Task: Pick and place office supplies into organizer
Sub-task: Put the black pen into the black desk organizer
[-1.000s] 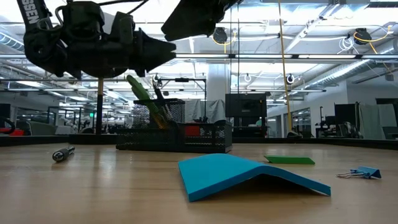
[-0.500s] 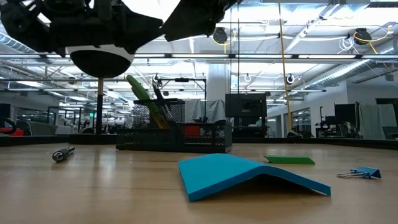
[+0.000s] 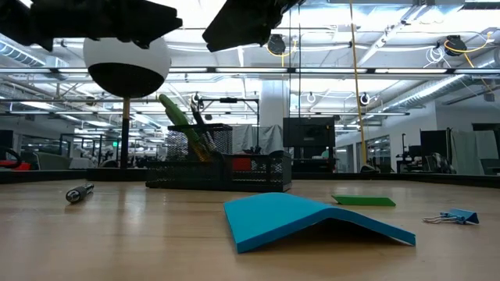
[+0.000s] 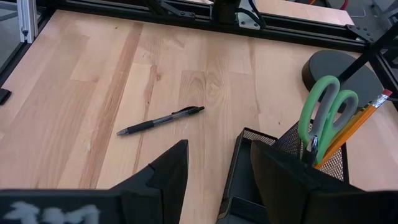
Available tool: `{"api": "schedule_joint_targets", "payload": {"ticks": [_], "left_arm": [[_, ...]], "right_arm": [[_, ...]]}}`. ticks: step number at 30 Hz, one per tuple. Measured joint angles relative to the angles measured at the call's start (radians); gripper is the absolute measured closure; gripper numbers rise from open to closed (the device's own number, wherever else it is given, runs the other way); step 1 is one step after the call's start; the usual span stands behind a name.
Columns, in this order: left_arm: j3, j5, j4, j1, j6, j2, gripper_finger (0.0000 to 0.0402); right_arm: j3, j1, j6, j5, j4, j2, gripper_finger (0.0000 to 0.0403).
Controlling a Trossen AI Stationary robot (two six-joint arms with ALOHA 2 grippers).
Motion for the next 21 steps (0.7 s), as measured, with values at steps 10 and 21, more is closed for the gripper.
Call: {"api": "schedule_joint_targets", "payload": {"ticks": [10,21], "left_arm": [[0.168,-0.056,-0.475,-0.073,0.031,-0.034,0.0206],[0.221,-0.071,-0.67,-0.218,0.088,-0.031,0.0206]], "right_arm": [[0.0,0.0,0.0,0.0,0.0,0.0,0.0238],[0.0,0.0,-0.003,0.0,0.0,0.0,0.0238]]}}
